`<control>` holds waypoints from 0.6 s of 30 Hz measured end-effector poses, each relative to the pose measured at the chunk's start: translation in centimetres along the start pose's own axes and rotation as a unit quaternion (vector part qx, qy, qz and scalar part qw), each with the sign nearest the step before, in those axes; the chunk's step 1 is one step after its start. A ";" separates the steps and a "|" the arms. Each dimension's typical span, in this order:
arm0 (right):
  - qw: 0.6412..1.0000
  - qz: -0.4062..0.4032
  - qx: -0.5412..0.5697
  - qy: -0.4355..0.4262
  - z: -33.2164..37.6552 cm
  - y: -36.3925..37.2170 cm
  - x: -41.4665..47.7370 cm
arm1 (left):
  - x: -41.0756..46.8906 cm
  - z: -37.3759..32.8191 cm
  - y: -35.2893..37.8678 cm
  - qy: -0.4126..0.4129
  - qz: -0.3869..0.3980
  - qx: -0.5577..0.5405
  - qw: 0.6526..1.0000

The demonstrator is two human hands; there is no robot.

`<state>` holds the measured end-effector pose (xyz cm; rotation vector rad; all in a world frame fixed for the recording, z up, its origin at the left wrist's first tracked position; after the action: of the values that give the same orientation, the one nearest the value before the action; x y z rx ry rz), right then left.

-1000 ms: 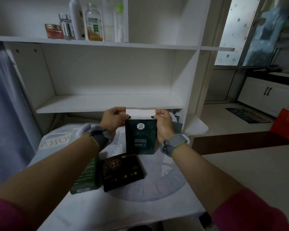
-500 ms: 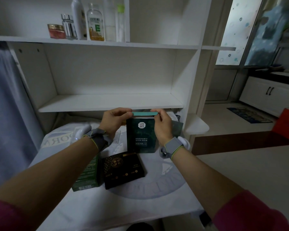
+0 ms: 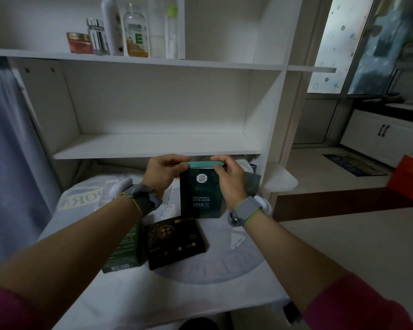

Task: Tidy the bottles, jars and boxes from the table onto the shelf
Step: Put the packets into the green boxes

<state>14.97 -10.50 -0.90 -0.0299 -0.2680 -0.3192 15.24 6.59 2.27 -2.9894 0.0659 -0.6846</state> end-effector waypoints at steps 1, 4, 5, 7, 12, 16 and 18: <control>1.000 0.001 -0.001 -0.002 0.0 0.0 0.0 | 0.0 0.1 0.0 0.001 0.000 -0.001 1.000; 1.000 0.007 0.004 -0.009 -0.1 -0.1 -0.1 | 0.1 0.3 -0.1 -0.001 0.000 -0.008 1.000; 1.000 0.010 0.005 -0.015 -0.1 -0.2 -0.2 | 0.2 0.3 -0.1 -0.001 0.001 -0.008 1.000; 0.999 0.015 -0.004 -0.034 -0.1 -0.3 -0.3 | 0.2 0.4 -0.2 0.001 0.002 -0.006 1.000; 0.995 0.030 -0.051 -0.084 -0.5 -0.4 -0.2 | 0.3 0.5 -0.4 0.005 0.015 -0.006 1.000; 0.989 0.027 -0.092 -0.114 -0.5 -0.6 0.2 | 0.4 0.6 -0.5 0.007 0.016 -0.004 1.000; 0.987 0.027 -0.099 -0.120 -0.4 -0.7 0.3 | 0.4 0.6 -0.4 0.007 0.014 -0.004 1.000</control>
<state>15.14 -11.25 -1.25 -0.2729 -0.4733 -0.2878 15.89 7.03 1.96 -2.9858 0.1108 -0.7052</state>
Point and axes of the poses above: each hand's wrist, its own x-axis towards the middle knuckle, its own y-axis out of the palm, z = x × y, the point moved 3 cm from there along x, towards the middle knuckle, and after that the axes turned 10 degrees about y, right-handed, at the moved point
